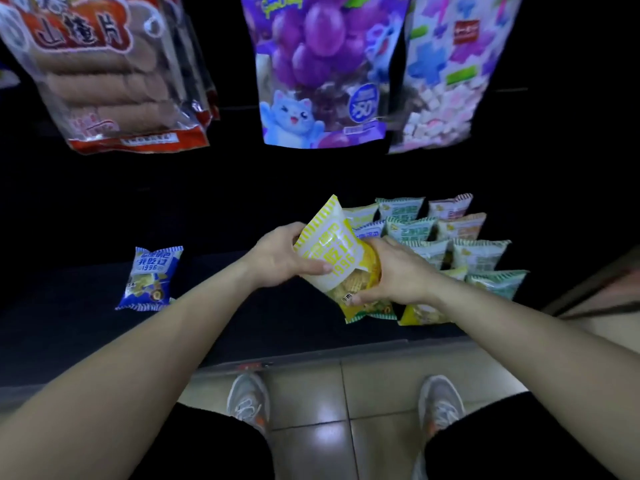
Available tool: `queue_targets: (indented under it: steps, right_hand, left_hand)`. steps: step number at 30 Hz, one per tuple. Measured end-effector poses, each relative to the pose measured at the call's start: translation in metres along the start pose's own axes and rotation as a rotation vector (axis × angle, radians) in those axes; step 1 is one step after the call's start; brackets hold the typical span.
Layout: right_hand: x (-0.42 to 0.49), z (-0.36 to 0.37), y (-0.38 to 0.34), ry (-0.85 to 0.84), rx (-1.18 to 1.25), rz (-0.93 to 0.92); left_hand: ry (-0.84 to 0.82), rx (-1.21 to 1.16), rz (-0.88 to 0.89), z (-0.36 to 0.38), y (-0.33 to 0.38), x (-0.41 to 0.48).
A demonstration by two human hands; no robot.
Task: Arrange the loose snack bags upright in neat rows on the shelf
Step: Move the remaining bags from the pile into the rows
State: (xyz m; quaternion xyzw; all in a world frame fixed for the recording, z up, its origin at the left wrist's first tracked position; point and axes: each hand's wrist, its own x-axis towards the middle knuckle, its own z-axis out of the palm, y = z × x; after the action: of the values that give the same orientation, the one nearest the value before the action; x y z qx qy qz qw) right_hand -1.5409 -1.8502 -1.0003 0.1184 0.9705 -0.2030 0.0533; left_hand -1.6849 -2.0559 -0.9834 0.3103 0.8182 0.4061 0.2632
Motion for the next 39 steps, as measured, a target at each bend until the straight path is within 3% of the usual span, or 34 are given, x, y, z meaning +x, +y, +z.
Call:
queue_targets:
  steps: [5, 9, 17, 23, 33, 39]
  right_hand:
    - [-0.009, -0.011, 0.055, 0.022, -0.231, 0.102]
    - [-0.019, -0.008, 0.104, -0.162, -0.280, 0.225]
    - [-0.014, -0.010, 0.155, -0.267, -0.138, 0.333]
    - [-0.002, -0.010, 0.155, -0.269, -0.126, 0.327]
    - [0.002, -0.006, 0.147, -0.260, -0.120, 0.303]
    - [-0.001, -0.005, 0.148, -0.272, -0.109, 0.302]
  left_hand:
    - [0.030, 0.265, -0.010, 0.037, 0.000, 0.027]
    - [-0.033, 0.414, -0.059, 0.075, -0.015, 0.055]
    - [-0.208, 0.547, -0.174, 0.163, -0.051, 0.094]
    - [-0.204, 0.666, -0.130, 0.186, -0.063, 0.103]
    - [-0.052, 0.632, -0.071, 0.193, -0.066, 0.094]
    - [-0.052, 0.602, -0.065, 0.198, -0.061, 0.096]
